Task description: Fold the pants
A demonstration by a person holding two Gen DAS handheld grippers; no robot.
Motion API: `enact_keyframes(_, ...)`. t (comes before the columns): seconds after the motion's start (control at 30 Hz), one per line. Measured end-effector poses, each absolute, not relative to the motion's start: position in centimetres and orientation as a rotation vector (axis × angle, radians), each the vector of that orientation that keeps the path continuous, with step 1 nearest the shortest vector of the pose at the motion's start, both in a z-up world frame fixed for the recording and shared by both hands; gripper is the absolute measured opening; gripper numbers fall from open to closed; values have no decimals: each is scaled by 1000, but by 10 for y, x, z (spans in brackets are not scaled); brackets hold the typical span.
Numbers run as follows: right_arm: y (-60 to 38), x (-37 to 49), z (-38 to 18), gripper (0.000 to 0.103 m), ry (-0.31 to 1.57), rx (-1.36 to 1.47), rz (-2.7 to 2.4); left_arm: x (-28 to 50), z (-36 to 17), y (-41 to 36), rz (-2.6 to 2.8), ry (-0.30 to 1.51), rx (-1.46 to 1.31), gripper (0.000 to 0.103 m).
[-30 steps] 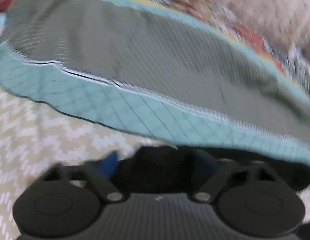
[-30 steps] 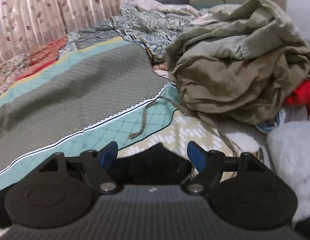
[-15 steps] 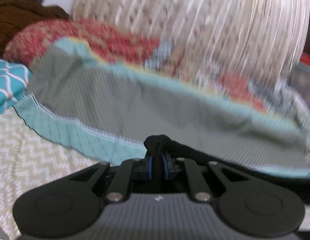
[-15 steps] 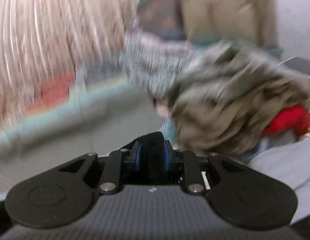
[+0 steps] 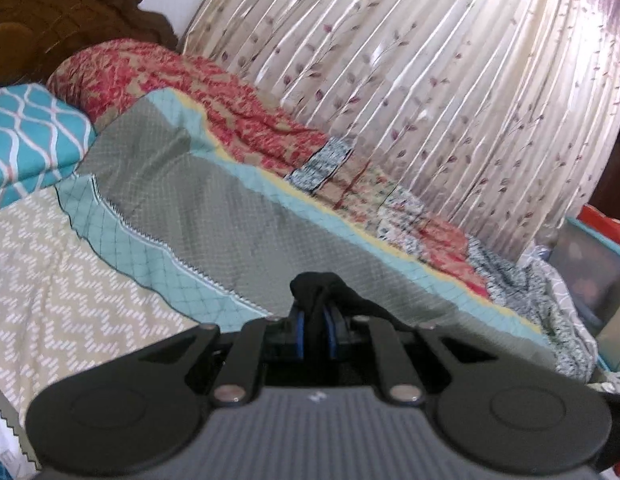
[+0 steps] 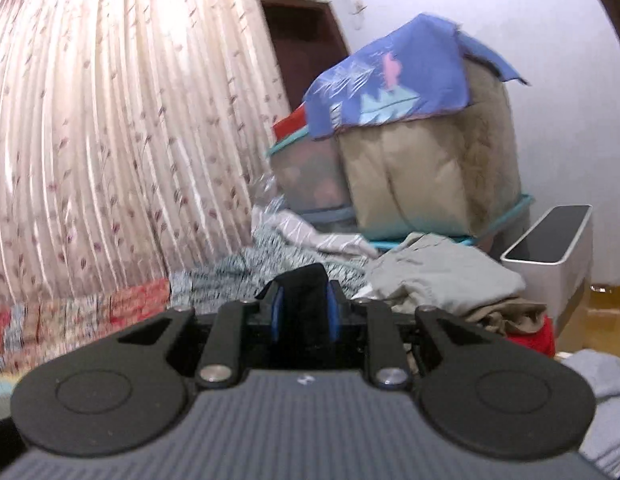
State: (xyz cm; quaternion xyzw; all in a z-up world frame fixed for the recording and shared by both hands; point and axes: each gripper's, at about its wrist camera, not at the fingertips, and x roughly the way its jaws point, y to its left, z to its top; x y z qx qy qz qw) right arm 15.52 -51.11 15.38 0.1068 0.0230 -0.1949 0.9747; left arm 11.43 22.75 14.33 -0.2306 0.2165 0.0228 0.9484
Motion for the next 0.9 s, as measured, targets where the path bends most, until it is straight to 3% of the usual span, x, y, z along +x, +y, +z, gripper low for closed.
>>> enact_keyframes(0.3,-499,302,97,27,286,201,-422,216,71,222,142,602,-482,12)
enact_keyframes(0.37,-500,345,82,40,376,231,-409,238,50,215,188,662,-479,25)
enact_keyframes(0.4,-498,357,75,53,434,228,-411,248,39,212,215,716,-481,27)
enact_keyframes(0.43,-494,365,68,53,481,215,-454,252,30,211,241,768,-486,31)
enact_keyframes(0.5,-493,358,59,53,468,243,-481,244,24,211,220,788,-498,37)
enact_keyframes(0.57,-502,338,47,53,472,312,-396,221,29,213,195,762,-459,50)
enact_keyframes(0.8,-512,298,-10,54,651,484,-269,130,55,216,94,694,-368,51)
enact_keyframes(0.87,-504,303,-22,50,671,541,-237,115,50,209,68,737,-341,51)
enact_keyframes(0.9,-497,306,-22,17,666,536,-226,107,44,206,69,759,-333,51)
